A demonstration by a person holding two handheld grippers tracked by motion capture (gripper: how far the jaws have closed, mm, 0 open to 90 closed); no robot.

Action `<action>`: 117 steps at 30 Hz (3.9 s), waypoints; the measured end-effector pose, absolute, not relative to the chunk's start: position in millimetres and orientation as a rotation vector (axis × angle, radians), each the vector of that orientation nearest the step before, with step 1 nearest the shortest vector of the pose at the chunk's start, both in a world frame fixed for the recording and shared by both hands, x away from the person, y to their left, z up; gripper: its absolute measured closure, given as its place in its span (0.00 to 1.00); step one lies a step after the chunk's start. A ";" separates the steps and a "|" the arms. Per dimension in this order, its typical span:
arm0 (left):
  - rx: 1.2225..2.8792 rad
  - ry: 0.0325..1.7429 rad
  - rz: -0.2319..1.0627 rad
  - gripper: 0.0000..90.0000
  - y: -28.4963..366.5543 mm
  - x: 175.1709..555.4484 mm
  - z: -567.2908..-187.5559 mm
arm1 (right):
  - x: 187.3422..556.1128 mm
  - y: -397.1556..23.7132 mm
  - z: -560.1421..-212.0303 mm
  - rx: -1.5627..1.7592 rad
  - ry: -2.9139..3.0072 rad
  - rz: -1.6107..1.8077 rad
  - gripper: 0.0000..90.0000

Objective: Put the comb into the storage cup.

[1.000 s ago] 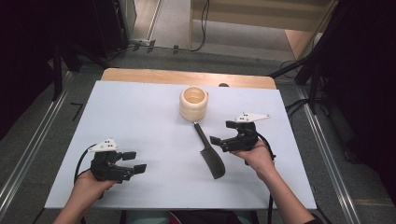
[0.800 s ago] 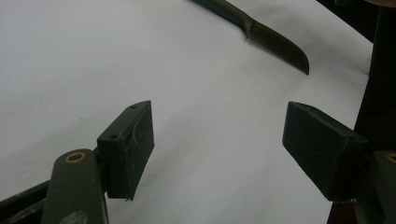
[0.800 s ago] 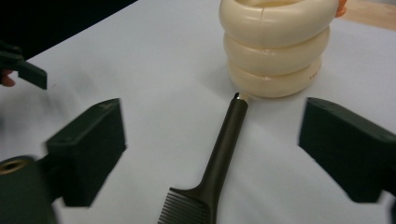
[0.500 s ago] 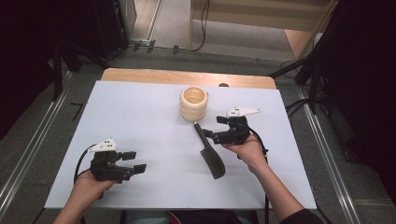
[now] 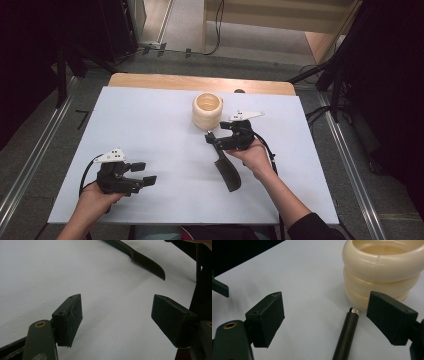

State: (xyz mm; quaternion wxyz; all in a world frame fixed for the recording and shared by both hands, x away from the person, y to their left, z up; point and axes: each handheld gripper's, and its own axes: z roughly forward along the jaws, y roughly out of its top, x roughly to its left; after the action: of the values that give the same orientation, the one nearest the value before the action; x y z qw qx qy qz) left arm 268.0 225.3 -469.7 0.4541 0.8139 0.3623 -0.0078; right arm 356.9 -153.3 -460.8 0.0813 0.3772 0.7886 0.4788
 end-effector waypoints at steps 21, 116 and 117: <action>2.005 0.892 -0.013 0.29 226.1 267.7 -468.9 | 365.2 -148.4 -486.7 1.110 2.517 1.318 0.97; 2.005 0.861 -0.010 0.29 222.9 267.5 -467.9 | 358.7 -257.5 -513.2 1.402 2.490 1.072 0.97; 2.004 0.860 -0.011 0.29 223.0 267.5 -467.9 | 356.2 -258.0 -513.6 1.401 2.487 1.074 0.97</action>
State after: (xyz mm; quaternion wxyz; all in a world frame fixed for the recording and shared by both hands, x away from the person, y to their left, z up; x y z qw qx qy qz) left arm 267.5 223.0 -467.9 0.4622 0.8149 0.3496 -0.0045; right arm 356.2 -258.0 -513.6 0.0460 0.4588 0.8146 0.3519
